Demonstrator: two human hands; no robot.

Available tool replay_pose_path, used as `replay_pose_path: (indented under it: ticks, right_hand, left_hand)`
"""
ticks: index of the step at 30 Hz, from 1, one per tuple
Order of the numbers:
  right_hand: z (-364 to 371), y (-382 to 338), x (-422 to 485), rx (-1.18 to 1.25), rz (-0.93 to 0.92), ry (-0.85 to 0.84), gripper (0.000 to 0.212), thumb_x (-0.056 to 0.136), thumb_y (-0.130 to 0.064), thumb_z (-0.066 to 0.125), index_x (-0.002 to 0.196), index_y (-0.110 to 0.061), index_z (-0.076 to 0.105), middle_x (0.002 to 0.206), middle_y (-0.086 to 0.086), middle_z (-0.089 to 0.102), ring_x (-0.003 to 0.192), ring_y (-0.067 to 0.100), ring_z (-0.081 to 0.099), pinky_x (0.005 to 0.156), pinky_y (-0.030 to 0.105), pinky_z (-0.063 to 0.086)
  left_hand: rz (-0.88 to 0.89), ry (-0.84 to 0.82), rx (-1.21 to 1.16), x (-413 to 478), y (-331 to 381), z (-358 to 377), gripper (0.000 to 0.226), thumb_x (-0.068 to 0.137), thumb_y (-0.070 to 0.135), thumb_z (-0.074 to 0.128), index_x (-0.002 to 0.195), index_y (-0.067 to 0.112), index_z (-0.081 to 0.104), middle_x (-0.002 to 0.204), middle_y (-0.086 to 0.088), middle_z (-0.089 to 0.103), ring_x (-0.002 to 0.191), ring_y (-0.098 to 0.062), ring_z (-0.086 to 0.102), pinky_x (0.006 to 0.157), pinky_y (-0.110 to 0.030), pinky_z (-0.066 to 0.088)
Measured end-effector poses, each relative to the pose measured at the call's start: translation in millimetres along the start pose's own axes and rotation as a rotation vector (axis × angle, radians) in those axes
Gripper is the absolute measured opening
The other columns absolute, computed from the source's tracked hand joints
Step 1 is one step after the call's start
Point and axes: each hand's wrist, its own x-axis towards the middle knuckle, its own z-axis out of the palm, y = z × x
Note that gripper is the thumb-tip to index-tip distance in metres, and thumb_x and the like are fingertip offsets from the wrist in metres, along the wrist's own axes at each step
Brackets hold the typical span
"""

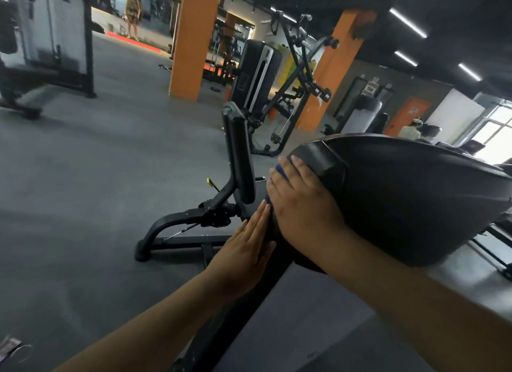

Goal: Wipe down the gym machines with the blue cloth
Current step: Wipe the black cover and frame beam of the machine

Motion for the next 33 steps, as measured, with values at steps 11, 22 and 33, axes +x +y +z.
replay_pose_path:
  ticks: [11, 22, 33]
  right_hand:
    - [24.1, -11.5, 5.0, -0.017, -0.026, -0.051, 0.058, 0.110, -0.027, 0.027, 0.152, -0.006, 0.059, 0.161, 0.021, 0.052, 0.156, 0.043, 0.040, 0.132, 0.056, 0.020]
    - [21.6, -28.2, 7.3, 0.040, 0.460, 0.268, 0.035, 0.112, -0.021, 0.058, 0.144, -0.013, 0.069, 0.160, 0.009, 0.057, 0.156, 0.035, 0.044, 0.128, 0.063, 0.028]
    - [17.8, -45.1, 10.5, 0.192, 0.472, 0.115, 0.051, 0.108, -0.021, 0.060, 0.156, -0.006, 0.054, 0.169, 0.007, 0.045, 0.164, 0.025, 0.028, 0.132, 0.054, 0.024]
  left_hand:
    - [0.189, -0.140, 0.157, 9.5, -42.6, -25.2, 0.071, 0.117, 0.054, 0.023, 0.174, 0.029, -0.011, 0.182, 0.010, -0.015, 0.168, -0.008, -0.012, 0.138, -0.044, 0.008]
    - [0.553, 0.010, 0.080, 77.6, -80.6, -87.4, 0.043, 0.118, 0.039, 0.045, 0.159, 0.028, 0.054, 0.154, 0.003, 0.064, 0.152, -0.016, 0.052, 0.126, -0.048, 0.042]
    - [0.391, 0.049, -0.481, 60.0, -37.7, -72.0, 0.055, 0.109, 0.017, 0.066, 0.158, 0.002, 0.046, 0.165, -0.010, 0.042, 0.153, -0.018, 0.045, 0.123, -0.036, 0.043]
